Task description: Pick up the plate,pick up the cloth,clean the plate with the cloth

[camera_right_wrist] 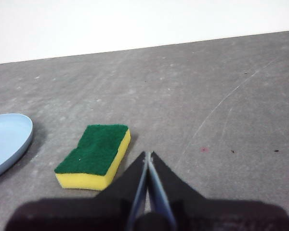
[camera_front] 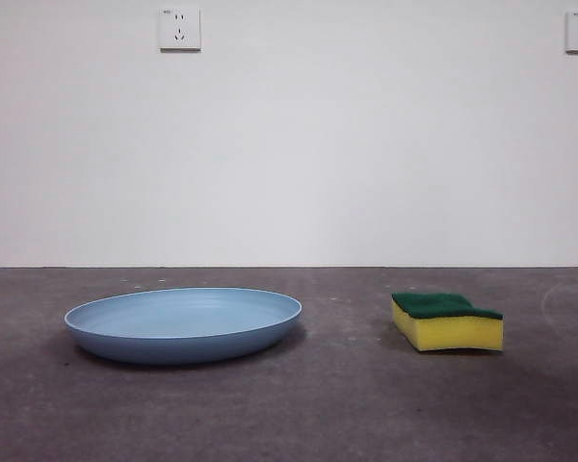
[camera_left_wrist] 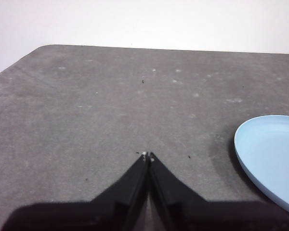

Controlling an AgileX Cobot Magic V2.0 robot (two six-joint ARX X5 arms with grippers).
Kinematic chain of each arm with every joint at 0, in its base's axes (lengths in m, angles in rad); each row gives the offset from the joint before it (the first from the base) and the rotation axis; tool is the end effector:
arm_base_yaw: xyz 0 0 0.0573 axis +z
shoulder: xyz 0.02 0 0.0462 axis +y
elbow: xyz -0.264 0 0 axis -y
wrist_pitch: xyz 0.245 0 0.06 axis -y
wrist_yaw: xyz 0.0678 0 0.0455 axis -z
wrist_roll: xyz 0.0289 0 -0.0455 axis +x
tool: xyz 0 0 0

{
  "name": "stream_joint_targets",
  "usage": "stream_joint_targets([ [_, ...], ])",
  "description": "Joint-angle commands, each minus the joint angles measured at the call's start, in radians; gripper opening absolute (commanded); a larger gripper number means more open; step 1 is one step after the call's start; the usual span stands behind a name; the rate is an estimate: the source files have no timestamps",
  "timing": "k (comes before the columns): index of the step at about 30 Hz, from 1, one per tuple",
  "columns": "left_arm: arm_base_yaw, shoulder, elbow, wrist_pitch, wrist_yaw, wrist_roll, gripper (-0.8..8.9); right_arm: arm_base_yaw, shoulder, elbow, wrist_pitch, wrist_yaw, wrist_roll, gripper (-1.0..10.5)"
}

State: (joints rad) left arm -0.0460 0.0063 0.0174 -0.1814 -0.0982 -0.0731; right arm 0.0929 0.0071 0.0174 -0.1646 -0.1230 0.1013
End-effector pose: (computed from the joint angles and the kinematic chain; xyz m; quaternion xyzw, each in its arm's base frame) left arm 0.0955 -0.0016 0.1515 -0.0303 0.0838 0.0291 0.9956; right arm 0.0950 0.0124 0.1531 0.0513 0.0824 0.1034 0.9899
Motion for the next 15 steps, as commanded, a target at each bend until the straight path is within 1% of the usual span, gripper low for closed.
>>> stream_joint_targets([
  [1,0.002,-0.002,-0.011,0.003,-0.002,-0.006,-0.01,0.0,0.0,-0.011,-0.005,-0.001,0.011,0.0],
  [4,0.002,-0.002,-0.011,0.03,-0.005,-0.006,-0.01,0.0,0.0,-0.011,-0.005,0.0,0.041,0.0],
  [6,0.002,-0.002,-0.011,0.031,0.004,-0.006,-0.01,0.0,0.0,-0.011,-0.004,0.0,0.076,0.0],
  [9,0.002,-0.002,-0.011,0.014,0.047,-0.006,-0.01,0.0,0.0,-0.011,0.007,-0.001,0.116,0.0],
  [10,0.002,-0.002,-0.011,0.008,0.052,-0.007,-0.01,0.0,0.0,-0.011,0.008,-0.001,0.142,0.0],
  [12,0.002,-0.002,-0.011,0.011,0.056,-0.039,-0.05,0.0,-0.001,-0.011,0.008,-0.004,0.202,0.0],
  [13,0.002,-0.002,-0.011,0.013,0.058,-0.064,-0.06,0.0,0.0,-0.011,0.009,-0.005,0.216,0.0],
  [15,0.002,-0.002,-0.004,0.023,0.063,-0.08,-0.06,0.0,0.0,-0.01,0.008,0.008,0.205,-0.1],
])
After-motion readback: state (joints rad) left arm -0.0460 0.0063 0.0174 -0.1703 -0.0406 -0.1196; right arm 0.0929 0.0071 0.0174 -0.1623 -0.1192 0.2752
